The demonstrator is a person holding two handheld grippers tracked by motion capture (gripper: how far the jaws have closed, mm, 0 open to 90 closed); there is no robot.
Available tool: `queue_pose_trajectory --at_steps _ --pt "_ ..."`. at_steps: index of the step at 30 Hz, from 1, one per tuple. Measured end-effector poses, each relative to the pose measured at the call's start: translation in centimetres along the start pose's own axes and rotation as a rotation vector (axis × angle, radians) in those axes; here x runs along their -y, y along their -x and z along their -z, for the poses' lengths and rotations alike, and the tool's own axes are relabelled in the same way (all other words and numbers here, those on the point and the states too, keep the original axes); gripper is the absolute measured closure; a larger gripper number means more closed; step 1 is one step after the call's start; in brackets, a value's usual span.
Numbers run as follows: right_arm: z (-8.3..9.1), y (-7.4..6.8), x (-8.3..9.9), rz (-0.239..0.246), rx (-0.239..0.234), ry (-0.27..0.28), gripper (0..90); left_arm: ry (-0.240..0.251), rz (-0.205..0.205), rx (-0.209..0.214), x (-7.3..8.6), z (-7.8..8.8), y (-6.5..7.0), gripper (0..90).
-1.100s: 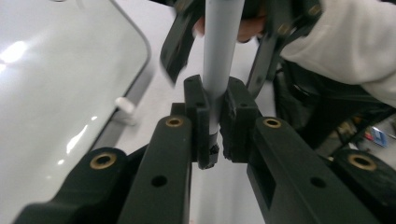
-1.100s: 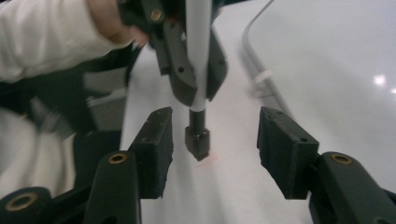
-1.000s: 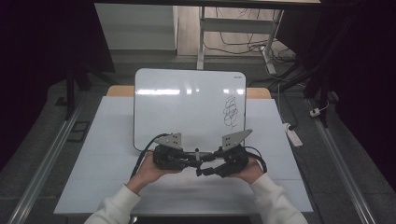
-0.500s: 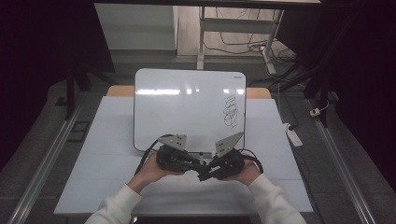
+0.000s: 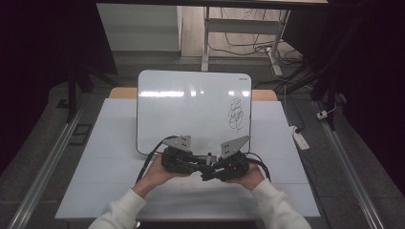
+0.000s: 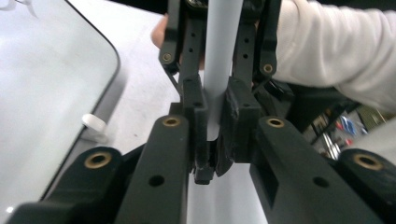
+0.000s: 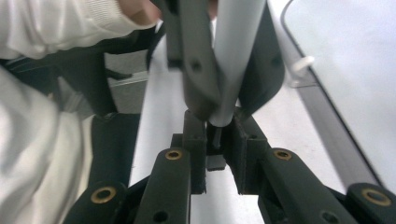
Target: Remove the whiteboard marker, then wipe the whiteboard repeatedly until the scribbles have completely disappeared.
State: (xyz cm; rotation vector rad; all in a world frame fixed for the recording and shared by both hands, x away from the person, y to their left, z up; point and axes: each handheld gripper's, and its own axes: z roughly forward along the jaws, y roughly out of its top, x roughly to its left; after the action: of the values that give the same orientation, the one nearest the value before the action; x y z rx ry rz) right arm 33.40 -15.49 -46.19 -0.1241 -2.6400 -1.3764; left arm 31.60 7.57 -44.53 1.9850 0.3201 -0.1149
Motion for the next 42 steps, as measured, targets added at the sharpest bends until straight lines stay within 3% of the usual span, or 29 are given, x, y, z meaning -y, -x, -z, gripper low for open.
queue_pose_trajectory --at_steps 2,4,5,8,9,10,11,12,13,14,15,18,19,21,23,30,35,42 --pt "0.1 0.0 0.1 -0.005 0.027 0.009 77.2 0.018 0.006 -0.025 -0.1 0.4 0.1 60.0" --pt "0.3 0.0 0.1 -0.004 0.053 0.026 77.1 0.047 0.008 -0.078 -0.1 1.5 0.5 52.4" --pt "0.5 0.0 0.1 -0.003 0.069 0.036 77.2 0.057 0.01 -0.146 0.3 2.8 1.2 48.1" --pt "1.3 0.1 0.0 -0.007 0.125 0.077 77.2 0.046 0.023 -0.268 1.7 5.2 2.1 41.4" --pt "1.6 0.1 0.0 -0.004 0.147 0.095 77.2 0.046 0.023 -0.268 1.7 5.2 2.1 40.1" --pt "2.0 0.1 0.0 -0.006 0.172 0.112 77.2 0.022 0.042 -0.352 3.0 6.8 2.8 38.9" --pt "2.4 0.2 0.0 -0.009 0.197 0.132 77.2 0.022 0.042 -0.352 3.0 6.8 2.8 37.7" --pt "2.8 0.2 0.0 -0.014 0.221 0.152 77.2 0.011 0.055 -0.392 3.8 7.5 3.1 35.9" --pt "3.2 0.2 -0.1 -0.018 0.249 0.171 77.2 -0.01 0.081 -0.472 5.3 8.9 3.6 34.2" --pt "3.2 0.2 -0.1 -0.018 0.249 0.171 77.2 -0.01 0.081 -0.472 5.3 8.9 3.6 32.4" --pt "4.0 0.2 -0.1 -0.027 0.296 0.206 77.2 -0.014 0.1 -0.506 6.1 9.5 3.9 30.7" --pt "5.0 0.2 -0.1 -0.033 0.357 0.255 77.2 -0.025 0.175 -0.584 8.8 11.3 4.5 27.8" --pt "5.0 0.2 -0.1 -0.033 0.357 0.255 77.2 -0.025 0.175 -0.584 8.8 11.3 4.5 27.1" --pt "5.8 0.3 -0.1 -0.036 0.409 0.297 77.1 -0.034 0.19 -0.601 9.7 11.8 4.6 26.8" --pt "6.4 0.4 -0.1 -0.038 0.436 0.32 77.1 -0.069 0.185 -0.626 10.6 11.8 4.7 26.6" --pt "8.2 0.7 0.2 -0.046 0.503 0.381 77.1 -0.087 0.195 -0.649 11.4 11.7 4.4 26.2" --pt "9.2 0.9 0.4 -0.054 0.554 0.401 77.1 -0.085 0.23 -0.672 12.2 12.1 4.0 25.5" --pt "10.4 1.4 0.6 -0.073 0.624 0.426 77.1 -0.088 0.245 -0.68 12.4 12.3 3.8 25.1"
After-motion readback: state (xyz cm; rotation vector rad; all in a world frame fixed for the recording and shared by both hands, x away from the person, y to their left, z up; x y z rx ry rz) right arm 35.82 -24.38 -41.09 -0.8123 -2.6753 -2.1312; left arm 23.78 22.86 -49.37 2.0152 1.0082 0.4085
